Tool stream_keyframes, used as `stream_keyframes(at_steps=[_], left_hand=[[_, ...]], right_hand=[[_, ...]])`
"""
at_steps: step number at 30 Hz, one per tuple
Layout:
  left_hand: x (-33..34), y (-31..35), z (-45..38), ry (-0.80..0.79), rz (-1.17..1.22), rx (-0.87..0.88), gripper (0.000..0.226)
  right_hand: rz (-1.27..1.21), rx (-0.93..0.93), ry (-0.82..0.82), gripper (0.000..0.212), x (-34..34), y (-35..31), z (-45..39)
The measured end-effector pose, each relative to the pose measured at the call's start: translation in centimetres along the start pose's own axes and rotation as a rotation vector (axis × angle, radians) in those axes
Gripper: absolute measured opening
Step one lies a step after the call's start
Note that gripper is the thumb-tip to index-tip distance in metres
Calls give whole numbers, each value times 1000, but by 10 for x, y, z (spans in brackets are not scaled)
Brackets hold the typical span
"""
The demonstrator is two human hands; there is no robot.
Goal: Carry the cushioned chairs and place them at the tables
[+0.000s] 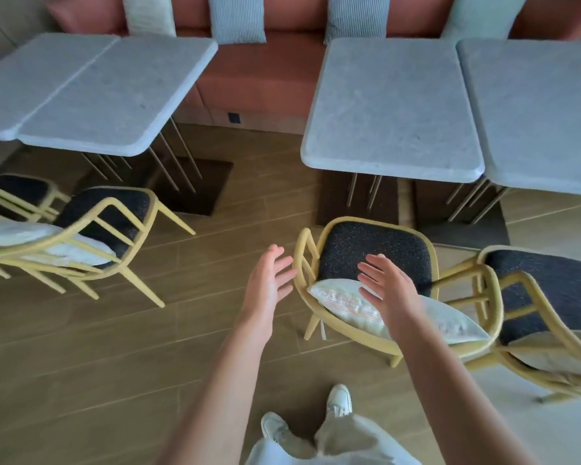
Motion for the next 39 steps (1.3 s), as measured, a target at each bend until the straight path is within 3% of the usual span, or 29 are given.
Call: stream_keyframes(at_steps=[5,10,16,19,24,31,35,39], left_hand=[[11,-16,-10,64,-54,-41,36],[14,-45,-21,59,-143,-131,17],[26,-98,-55,23,-173,-392,37],[33,-124,-74,0,-177,-461,32],[46,-147,-97,-24,-44,-531,23],[36,-161,-119,-90,-9,-625,20],[30,-162,-127,-114,13,-652,19],[33,-162,-126,-95,45,-653,17]], right_hand=[[25,115,22,17,-20,13,-40],[88,176,40,15,-45,33,-47],[192,533,-30,41,-92,73,-39],[189,622,45,36,-111,104,-33],[113,638,216,26,-117,130,-34],[-261,480,461,54,-102,147,-45],[-455,403,530,21,-94,147,-45],[-540,362,585,24,-82,143,-42]])
Point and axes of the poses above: each hand's wrist, its own z-axis away from the middle knuckle, its own x-axis out of the palm, y = z × x, the point moved 1 cm from there along -z, towards the middle knuckle, and after that the axes turned 3 degrees about x, right-handed, at the moved point
